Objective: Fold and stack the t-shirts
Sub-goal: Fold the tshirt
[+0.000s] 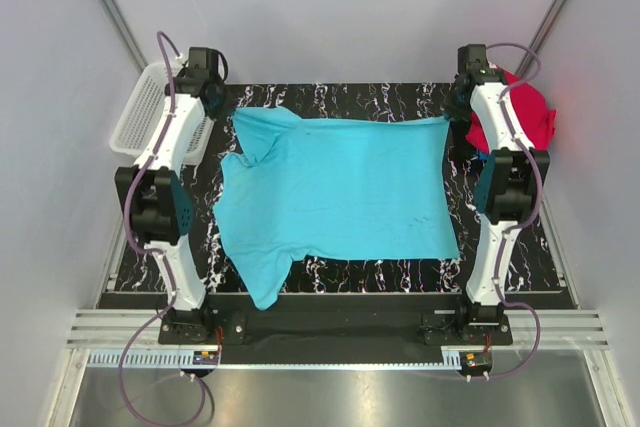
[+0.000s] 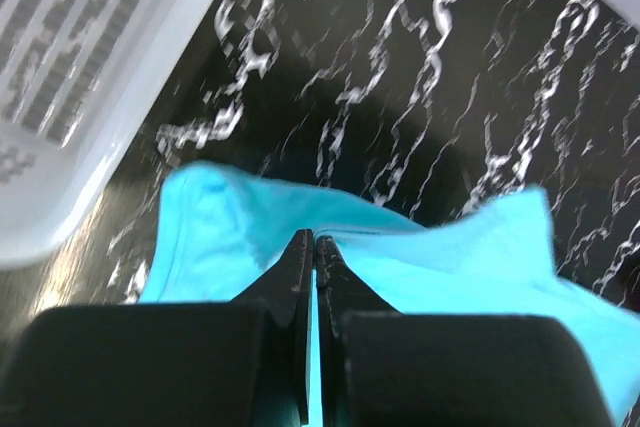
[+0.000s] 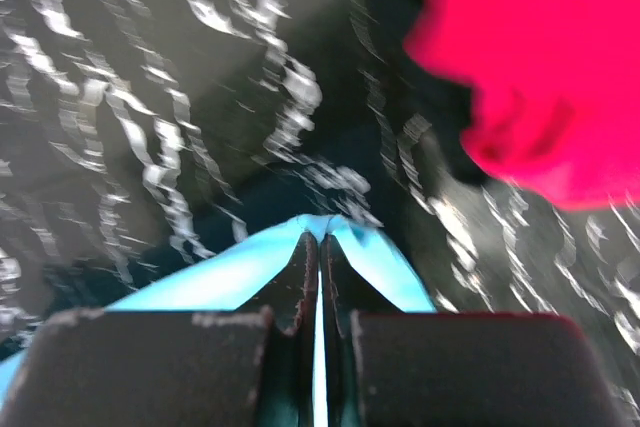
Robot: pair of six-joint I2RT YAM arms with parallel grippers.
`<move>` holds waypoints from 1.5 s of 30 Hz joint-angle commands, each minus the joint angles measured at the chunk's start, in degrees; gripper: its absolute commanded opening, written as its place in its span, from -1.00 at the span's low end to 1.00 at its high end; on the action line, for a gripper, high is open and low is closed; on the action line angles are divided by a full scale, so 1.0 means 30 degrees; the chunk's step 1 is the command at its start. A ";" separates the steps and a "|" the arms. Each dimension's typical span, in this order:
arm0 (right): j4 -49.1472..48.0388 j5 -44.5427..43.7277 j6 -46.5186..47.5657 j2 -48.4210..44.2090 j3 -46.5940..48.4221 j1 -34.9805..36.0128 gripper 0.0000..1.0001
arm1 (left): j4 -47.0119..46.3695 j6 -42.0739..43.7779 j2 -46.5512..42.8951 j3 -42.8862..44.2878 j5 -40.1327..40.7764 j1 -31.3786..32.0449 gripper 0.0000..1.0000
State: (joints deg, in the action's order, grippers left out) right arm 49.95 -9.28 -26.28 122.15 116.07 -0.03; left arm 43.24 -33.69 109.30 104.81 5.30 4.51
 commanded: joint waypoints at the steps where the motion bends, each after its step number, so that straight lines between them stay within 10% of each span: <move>1: 0.0312 0.1799 0.1115 0.1439 0.2672 0.0128 -1.00 | -0.0088 0.1559 0.1327 0.2904 -0.0916 -0.0127 -1.00; 45: -0.0480 0.2037 -0.1200 -0.6731 -1.1209 0.0128 -1.00 | 0.0262 0.0041 -0.6871 -0.9624 -0.0010 0.0662 -1.00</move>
State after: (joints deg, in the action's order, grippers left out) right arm 48.90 -3.38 -28.75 104.31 83.26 0.12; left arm 43.75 -33.65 91.15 77.43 5.17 5.85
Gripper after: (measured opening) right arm 0.012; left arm 0.012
